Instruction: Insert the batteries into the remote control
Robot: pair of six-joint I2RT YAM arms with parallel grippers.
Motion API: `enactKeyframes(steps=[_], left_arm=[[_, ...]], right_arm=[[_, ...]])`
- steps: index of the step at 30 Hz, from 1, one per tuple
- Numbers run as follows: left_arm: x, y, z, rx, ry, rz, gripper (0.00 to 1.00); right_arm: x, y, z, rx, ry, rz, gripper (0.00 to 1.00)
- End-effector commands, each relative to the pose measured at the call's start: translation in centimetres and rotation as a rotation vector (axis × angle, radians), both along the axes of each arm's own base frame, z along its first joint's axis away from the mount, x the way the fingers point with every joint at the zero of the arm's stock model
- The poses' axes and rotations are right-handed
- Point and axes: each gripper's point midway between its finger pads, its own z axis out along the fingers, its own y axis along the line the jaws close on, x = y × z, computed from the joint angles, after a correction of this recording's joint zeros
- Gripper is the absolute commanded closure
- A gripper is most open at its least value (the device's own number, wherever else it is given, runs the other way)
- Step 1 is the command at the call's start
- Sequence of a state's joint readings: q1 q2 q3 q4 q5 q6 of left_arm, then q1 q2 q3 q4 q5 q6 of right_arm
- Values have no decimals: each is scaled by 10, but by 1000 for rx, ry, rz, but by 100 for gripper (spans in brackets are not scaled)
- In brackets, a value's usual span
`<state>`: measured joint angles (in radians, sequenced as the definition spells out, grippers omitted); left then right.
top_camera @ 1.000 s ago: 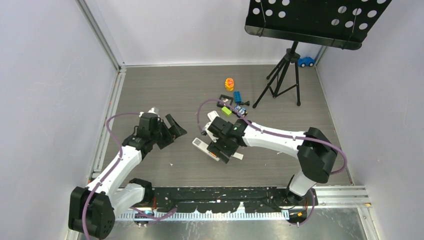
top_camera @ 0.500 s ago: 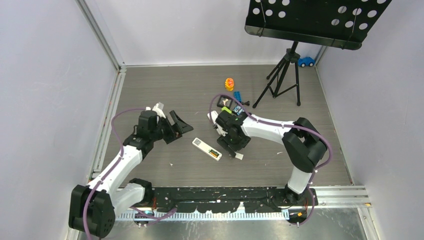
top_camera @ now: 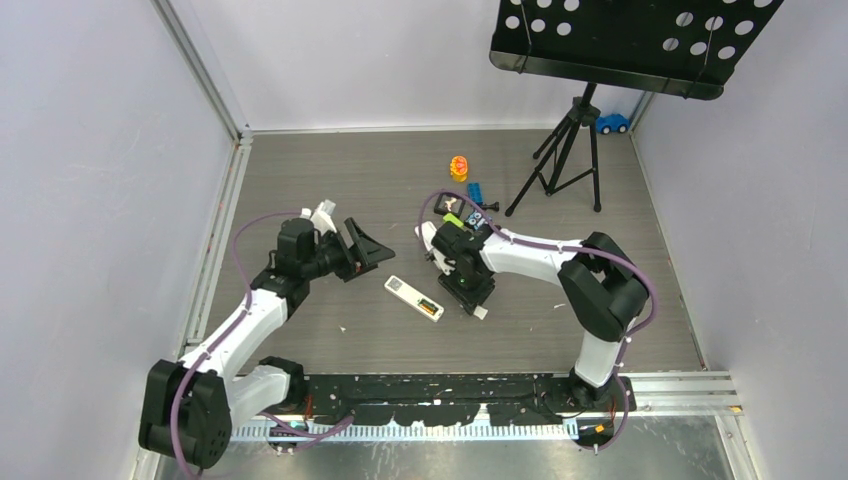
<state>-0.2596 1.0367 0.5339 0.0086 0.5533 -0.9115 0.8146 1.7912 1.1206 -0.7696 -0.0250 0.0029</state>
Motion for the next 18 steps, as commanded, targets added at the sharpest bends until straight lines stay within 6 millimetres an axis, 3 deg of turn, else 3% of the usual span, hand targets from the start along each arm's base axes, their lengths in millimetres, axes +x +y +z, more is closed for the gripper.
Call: enactKeyframes(steps=[1, 8, 18], left_arm=[[1, -6, 10, -42, -42, -36, 25], [-3, -15, -3, -72, 1, -32, 30], [-10, -41, -15, -79, 56, -85, 34]], right_arm=[[-2, 1, -13, 12, 12, -41, 65], [8, 6, 4, 68, -67, -66, 69], [5, 20, 42, 221, -116, -59, 67]])
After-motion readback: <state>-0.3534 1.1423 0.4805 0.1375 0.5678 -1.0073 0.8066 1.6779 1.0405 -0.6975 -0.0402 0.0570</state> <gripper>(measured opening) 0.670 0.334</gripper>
